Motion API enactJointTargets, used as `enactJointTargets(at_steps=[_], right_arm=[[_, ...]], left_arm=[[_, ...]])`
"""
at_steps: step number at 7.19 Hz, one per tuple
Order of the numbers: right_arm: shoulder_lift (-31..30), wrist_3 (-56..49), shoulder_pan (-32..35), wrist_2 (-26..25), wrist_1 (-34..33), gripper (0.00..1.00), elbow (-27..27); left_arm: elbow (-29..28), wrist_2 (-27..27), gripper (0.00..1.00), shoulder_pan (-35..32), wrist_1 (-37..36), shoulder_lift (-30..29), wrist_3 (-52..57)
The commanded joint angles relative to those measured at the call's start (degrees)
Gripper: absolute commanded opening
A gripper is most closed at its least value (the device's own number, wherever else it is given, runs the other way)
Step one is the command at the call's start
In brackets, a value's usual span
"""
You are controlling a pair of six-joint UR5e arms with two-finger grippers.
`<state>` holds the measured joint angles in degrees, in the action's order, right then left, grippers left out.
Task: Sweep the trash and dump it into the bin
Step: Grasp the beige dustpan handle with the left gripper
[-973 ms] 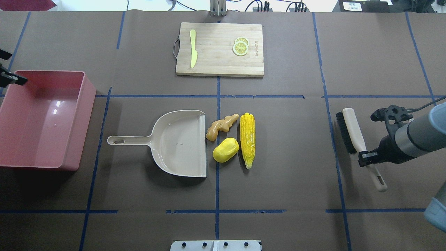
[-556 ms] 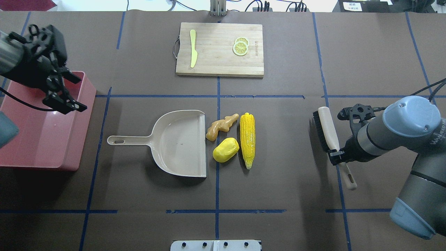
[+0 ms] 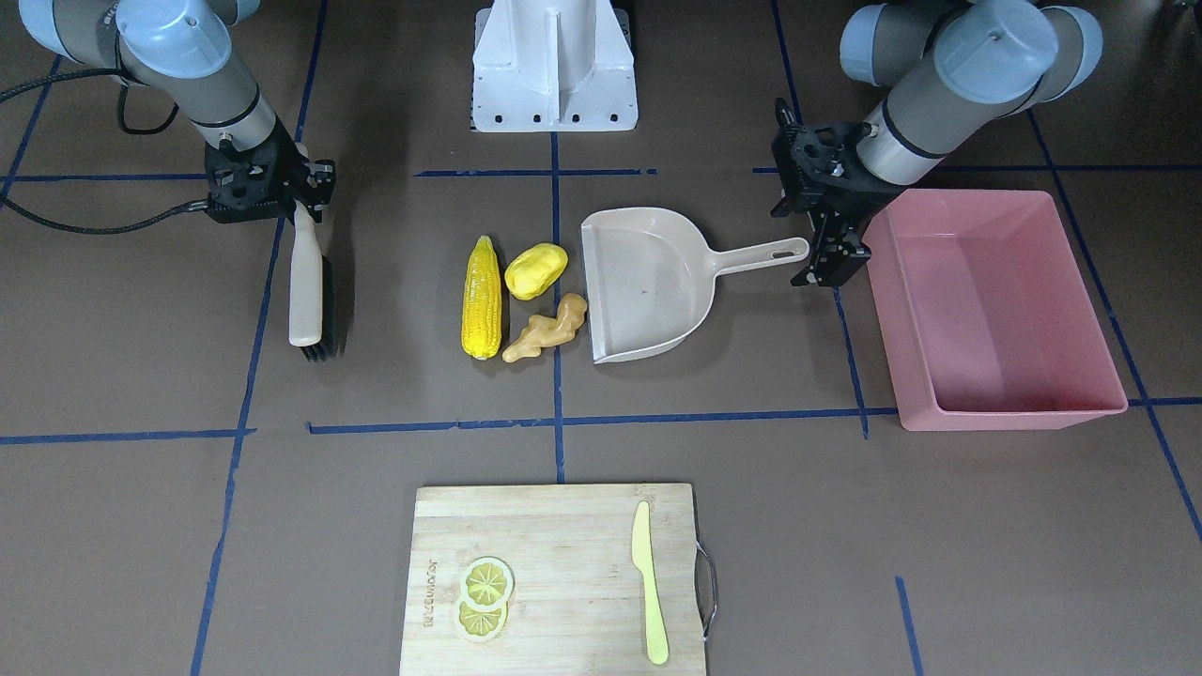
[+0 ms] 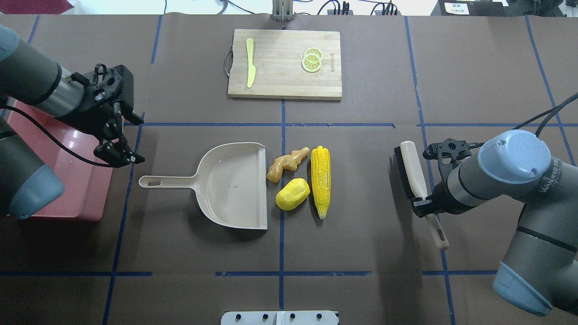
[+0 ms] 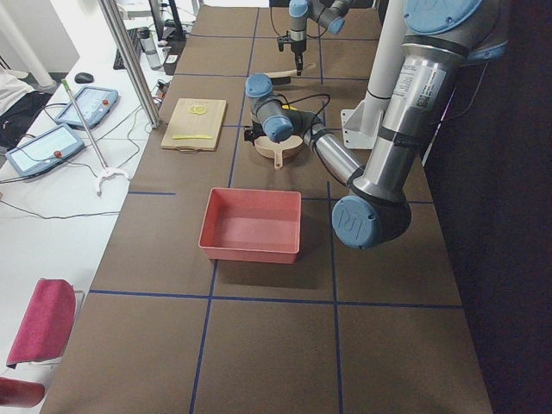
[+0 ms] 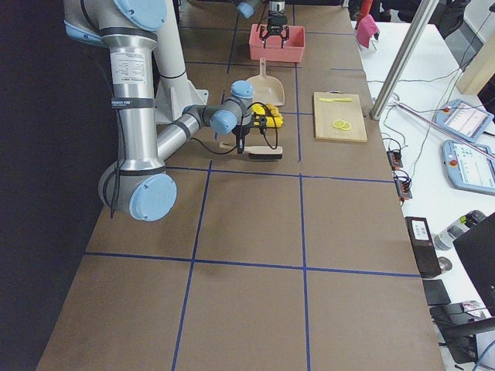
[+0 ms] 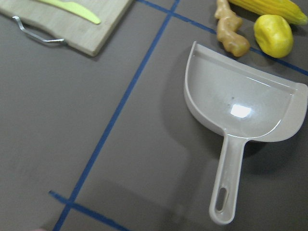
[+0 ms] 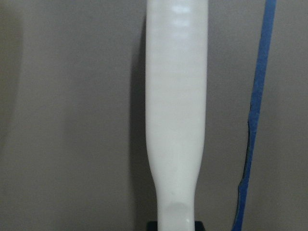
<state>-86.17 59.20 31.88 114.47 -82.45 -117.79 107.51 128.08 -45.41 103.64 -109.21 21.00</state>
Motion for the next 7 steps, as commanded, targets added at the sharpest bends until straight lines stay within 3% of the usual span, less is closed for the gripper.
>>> enactJointTargets(at_steps=[1,3,7], right_arm=[[0.04,0.21,-0.24,-0.03,0.09,0.00,0.02],[-0.05,0.22,-0.33,-0.03,0.09,0.00,-0.16],[-0.05,0.22,-0.42,0.05,0.09,0.00,-0.42]], left_arm=[[-2.73,-4.58,1.00,4.09,2.34,-1.18,-0.09],[-8.78,-4.60,1.00,4.46,10.49,-1.18,-1.57],[-10.31,-4.25,1.00,5.60,11.67,-1.53,-6.05]])
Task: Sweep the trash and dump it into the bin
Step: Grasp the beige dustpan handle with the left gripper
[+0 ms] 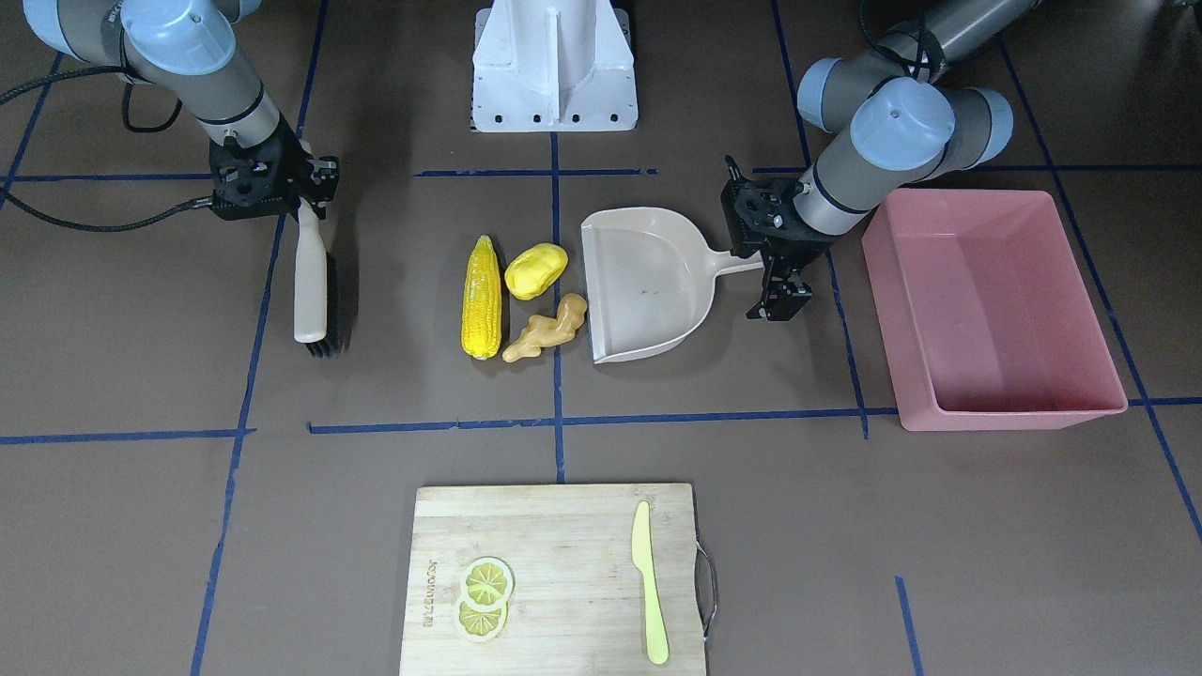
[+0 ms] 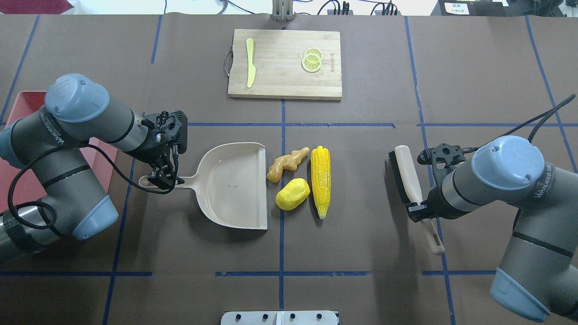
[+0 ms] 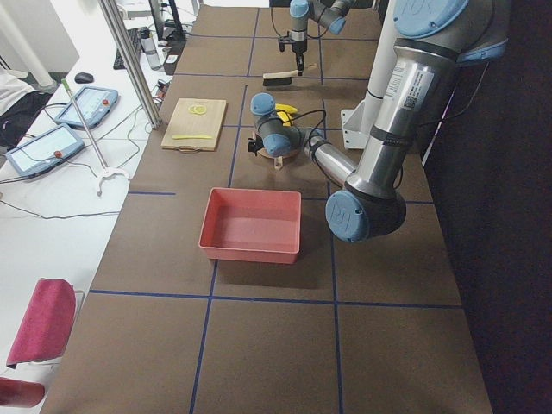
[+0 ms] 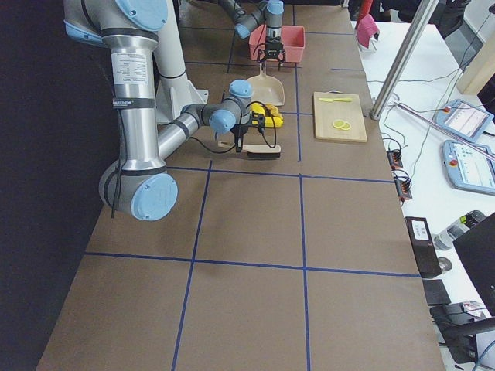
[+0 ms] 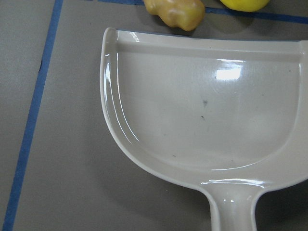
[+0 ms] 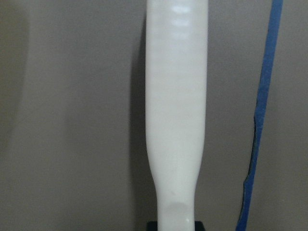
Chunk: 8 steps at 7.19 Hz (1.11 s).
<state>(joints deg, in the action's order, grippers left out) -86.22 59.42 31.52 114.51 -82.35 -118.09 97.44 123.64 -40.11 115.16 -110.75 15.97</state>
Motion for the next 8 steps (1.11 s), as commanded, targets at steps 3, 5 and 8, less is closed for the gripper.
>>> enactJointTargets(at_steps=[3,5,8], right_arm=[[0.00,2.20,-1.02,-0.17,0.09,0.00,-0.47],[0.00,2.20,-1.02,-0.17,0.09,0.00,-0.38],[0.00,2.20,-1.11,-0.60,0.09,0.00,-0.38]], left_arm=[[0.64,2.82,1.00,0.38,0.15,0.01,-1.55],[0.82,4.51,1.00,0.29,0.06,0.09,-1.99],[-0.23,3.81,1.00,2.49,0.06,0.27,-5.51]])
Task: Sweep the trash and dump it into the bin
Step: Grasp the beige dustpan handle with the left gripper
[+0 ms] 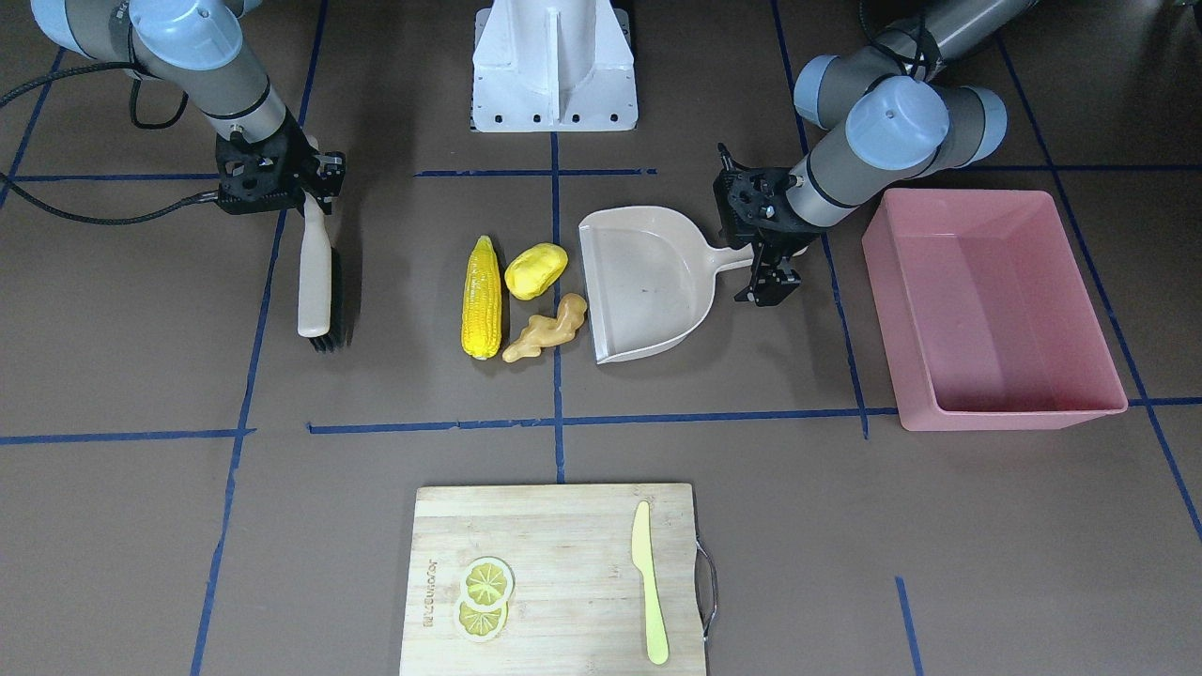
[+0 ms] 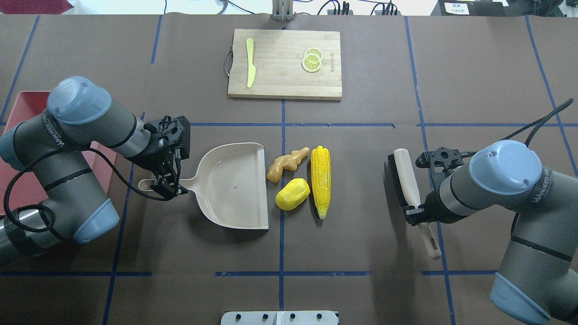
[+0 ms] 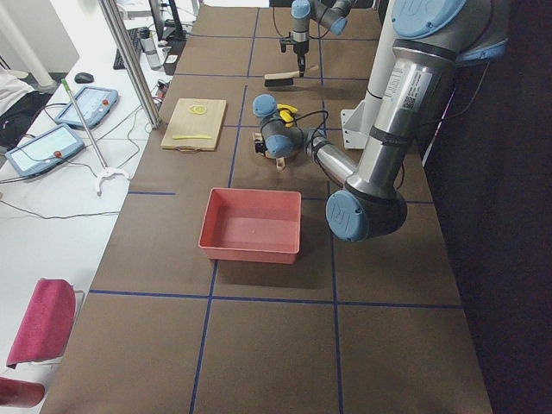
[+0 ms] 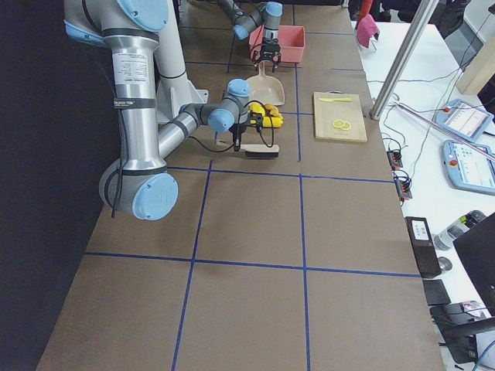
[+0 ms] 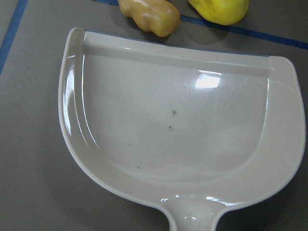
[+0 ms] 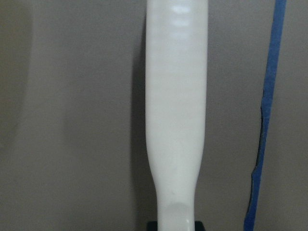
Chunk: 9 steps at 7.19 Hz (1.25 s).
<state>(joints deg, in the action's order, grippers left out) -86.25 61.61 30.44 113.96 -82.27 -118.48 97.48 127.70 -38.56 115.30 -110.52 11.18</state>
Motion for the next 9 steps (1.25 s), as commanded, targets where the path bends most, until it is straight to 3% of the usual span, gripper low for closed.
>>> enactJointTargets(at_steps=[1,2,3,5,7,9], right_arm=[[0.03,0.00,-0.03,-0.05,0.00,0.00,0.00],[0.03,0.00,-0.03,-0.05,0.00,0.00,0.09],[0.03,0.00,-0.03,-0.14,0.00,0.00,0.09],[0.03,0.00,-0.03,-0.06,0.00,0.00,0.00],[0.03,0.00,-0.03,-0.05,0.00,0.00,0.00],[0.03,0.00,-0.21,-0.14,0.09,0.00,0.00]], left_arm=[[-0.36,-3.13,1.00,1.90,-0.08,-0.04,-0.72],[-0.71,-4.55,0.99,2.86,0.01,-0.13,-0.72],[-0.72,-4.56,0.92,2.96,0.01,-0.22,-0.81],[-0.37,-4.56,0.38,2.96,-0.08,-0.22,-0.98],[-0.19,-4.65,0.09,3.05,-0.34,-0.39,-0.46],[0.07,-4.30,0.01,2.61,-0.69,-0.39,-0.11]])
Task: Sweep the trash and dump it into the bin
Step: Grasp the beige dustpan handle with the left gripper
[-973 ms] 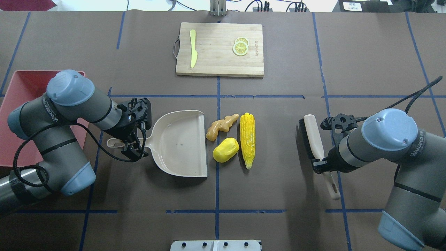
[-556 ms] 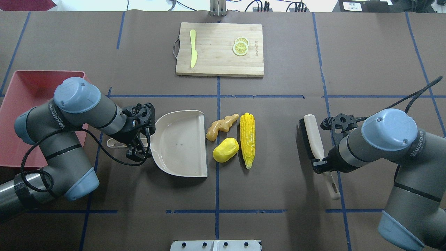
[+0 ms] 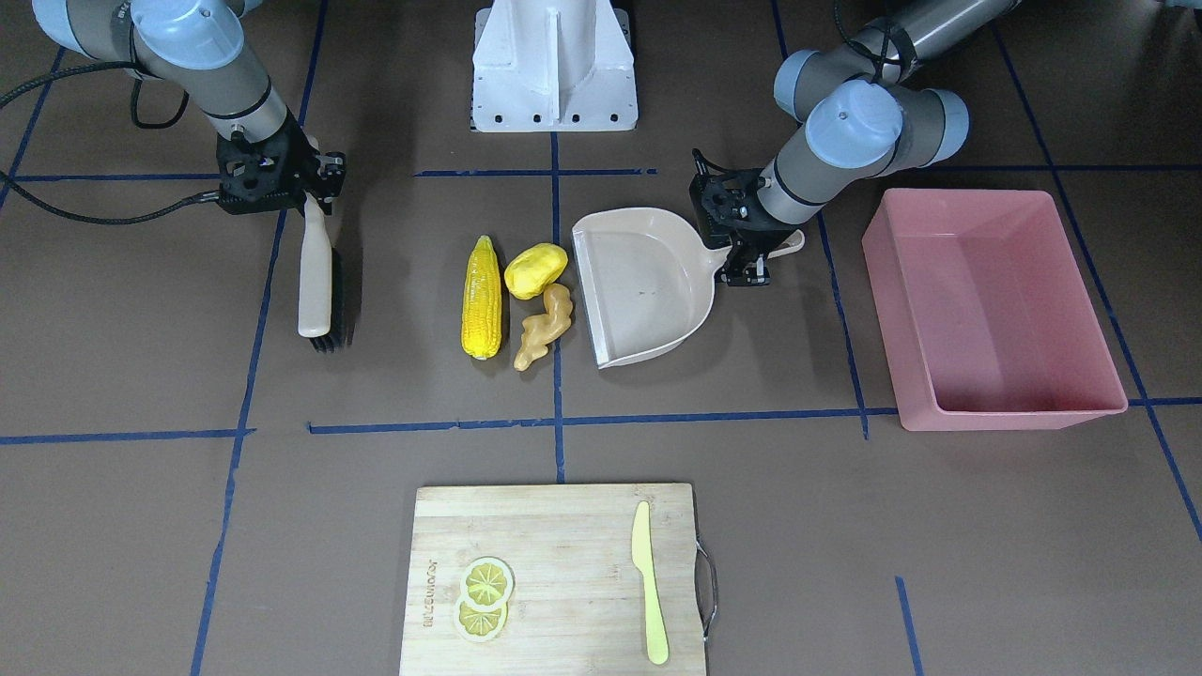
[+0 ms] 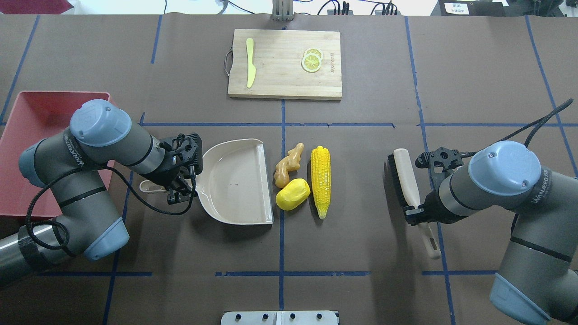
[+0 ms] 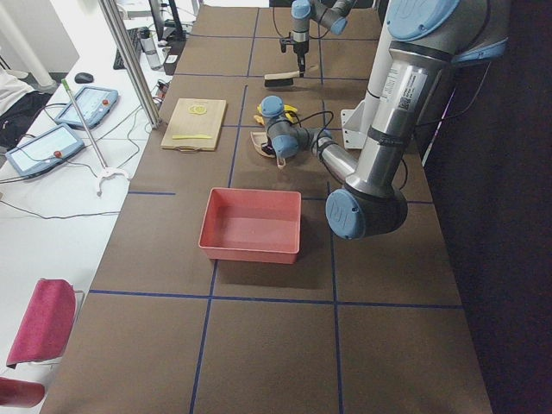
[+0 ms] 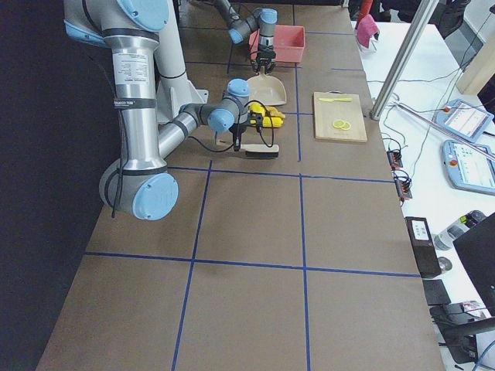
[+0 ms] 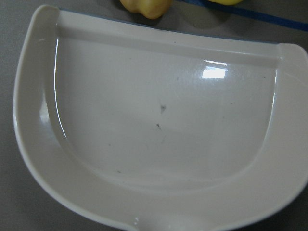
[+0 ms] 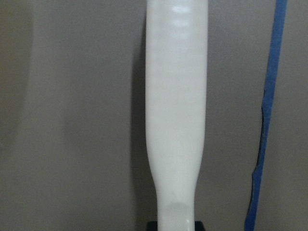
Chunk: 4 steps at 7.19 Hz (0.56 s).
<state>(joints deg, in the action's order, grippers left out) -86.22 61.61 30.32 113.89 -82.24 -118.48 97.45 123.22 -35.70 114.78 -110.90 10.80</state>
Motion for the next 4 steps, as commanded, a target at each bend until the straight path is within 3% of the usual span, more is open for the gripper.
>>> enactJointTargets(at_steps=[1,4], right_arm=[[0.00,0.00,-0.08,-0.24,-0.02,0.00,0.00],[0.00,0.00,-0.08,-0.16,-0.02,0.00,0.00]], left_arm=[[0.28,0.18,0.00,-0.24,-0.18,-0.11,0.28],[0.55,-0.34,0.00,-2.08,-1.74,-0.81,4.56]])
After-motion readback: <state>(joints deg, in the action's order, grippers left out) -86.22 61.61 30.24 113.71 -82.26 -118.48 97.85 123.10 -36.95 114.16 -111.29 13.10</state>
